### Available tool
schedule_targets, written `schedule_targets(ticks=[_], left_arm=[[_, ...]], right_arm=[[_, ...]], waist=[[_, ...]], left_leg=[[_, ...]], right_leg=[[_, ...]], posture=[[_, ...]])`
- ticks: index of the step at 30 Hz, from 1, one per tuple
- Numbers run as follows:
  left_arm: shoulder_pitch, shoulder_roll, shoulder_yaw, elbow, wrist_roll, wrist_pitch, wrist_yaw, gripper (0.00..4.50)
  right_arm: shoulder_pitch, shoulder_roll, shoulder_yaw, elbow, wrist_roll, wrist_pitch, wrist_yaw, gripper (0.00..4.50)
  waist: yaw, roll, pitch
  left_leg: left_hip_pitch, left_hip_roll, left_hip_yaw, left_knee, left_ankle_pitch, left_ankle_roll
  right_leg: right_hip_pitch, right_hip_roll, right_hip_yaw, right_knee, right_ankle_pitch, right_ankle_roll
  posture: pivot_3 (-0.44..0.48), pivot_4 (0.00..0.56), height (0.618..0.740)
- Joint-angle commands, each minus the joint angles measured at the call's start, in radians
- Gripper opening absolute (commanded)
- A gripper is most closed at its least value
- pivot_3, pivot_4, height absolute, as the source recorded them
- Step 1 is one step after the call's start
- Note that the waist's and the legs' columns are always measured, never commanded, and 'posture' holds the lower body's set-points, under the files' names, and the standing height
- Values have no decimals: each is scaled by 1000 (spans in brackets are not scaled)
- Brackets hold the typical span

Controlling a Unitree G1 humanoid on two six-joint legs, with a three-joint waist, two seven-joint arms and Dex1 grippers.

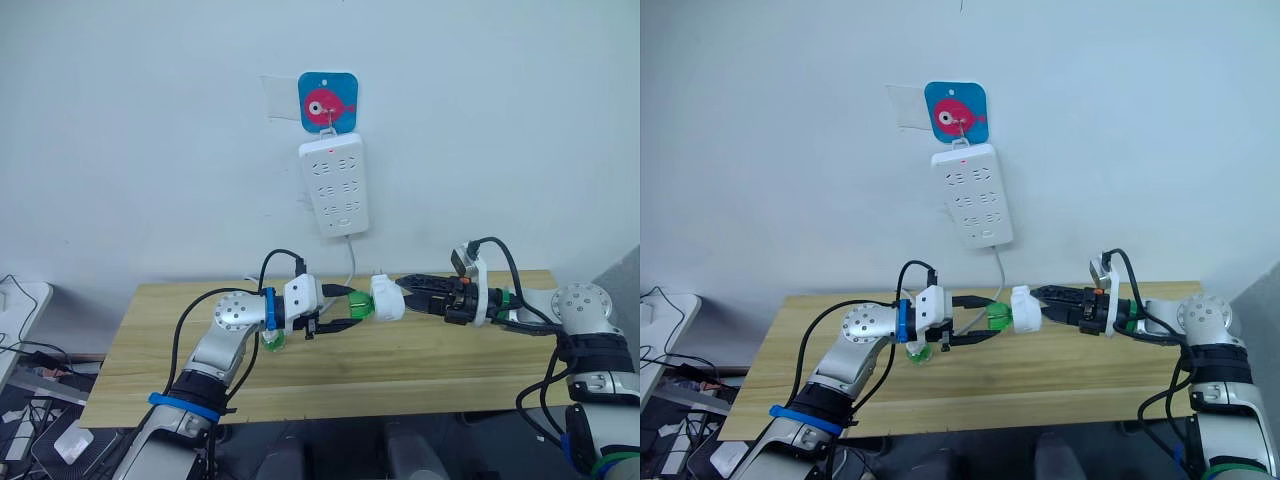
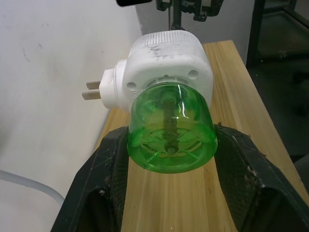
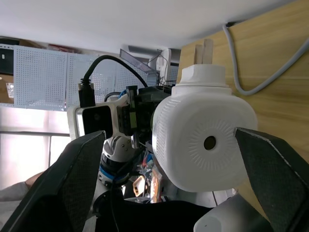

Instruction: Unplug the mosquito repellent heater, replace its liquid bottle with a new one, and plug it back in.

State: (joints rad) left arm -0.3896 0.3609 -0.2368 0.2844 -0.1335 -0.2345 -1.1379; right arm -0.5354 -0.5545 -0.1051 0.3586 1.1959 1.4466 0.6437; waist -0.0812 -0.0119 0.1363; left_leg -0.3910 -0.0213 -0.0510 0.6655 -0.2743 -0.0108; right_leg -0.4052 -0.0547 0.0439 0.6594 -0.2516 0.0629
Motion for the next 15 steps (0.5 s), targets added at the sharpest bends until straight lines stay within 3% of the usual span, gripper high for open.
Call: schedule_targets(ticks=[1,15], left_arm=[[-22,-38,-18,-50,-22,-31,6,2236],[-31,-35,-15,-44,-24,-37,-7,2236]], right_arm=[[-5,38,52,-39,-56,-7,63,4461],[-28,38,10,-20,-176,11,171,4461]], waist=[[0,0,0],[0,0,0]], left_leg=[[0,0,0,0,0,0],[0,0,-1,0,0,0]], right_leg=[[0,0,0,0,0,0],[0,0,0,1,0,0]], posture=[[-61,108,740],[-72,103,740]])
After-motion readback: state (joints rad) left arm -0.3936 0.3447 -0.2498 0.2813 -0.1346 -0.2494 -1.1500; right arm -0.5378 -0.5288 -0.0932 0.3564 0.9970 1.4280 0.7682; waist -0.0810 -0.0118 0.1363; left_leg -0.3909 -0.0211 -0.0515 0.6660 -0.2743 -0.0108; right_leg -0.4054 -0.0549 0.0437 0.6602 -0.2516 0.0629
